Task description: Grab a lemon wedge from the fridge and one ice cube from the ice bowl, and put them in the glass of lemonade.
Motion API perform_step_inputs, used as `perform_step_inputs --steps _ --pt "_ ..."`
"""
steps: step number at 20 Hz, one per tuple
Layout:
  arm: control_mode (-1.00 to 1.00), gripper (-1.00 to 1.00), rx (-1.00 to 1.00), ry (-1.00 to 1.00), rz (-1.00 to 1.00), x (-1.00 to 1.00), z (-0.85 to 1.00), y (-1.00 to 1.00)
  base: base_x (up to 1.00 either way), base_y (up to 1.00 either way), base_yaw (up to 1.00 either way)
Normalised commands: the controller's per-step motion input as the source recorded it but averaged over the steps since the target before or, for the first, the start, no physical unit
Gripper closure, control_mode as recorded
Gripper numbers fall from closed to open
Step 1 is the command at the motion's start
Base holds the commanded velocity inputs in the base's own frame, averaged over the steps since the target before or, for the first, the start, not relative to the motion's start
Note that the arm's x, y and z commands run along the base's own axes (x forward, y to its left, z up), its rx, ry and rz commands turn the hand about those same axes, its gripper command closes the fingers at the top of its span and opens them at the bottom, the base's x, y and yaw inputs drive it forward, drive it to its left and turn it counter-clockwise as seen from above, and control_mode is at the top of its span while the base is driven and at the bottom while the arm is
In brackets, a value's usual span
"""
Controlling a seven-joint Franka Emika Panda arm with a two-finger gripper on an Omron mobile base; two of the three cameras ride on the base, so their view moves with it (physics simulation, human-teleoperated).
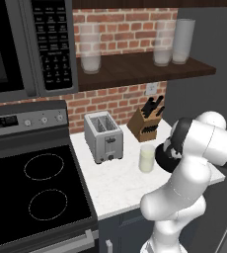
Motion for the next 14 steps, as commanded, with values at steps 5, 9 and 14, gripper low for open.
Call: perform_step_inputs --steps 5,9,14 --pt "-1.0 -1.0 0.0 0.0 0.0 0.0 -0.25 0.0 0.0 0.0 0.0" --pt "-1.0 -1.0 0.0 0.03 0.0 -0.02 -0.24 0.0 0.0 0.0 0.0" --pt "-1.0 -1.0 0.0 0.05 0.0 -0.14 -0.23 0.0 0.0 0.0 0.0"
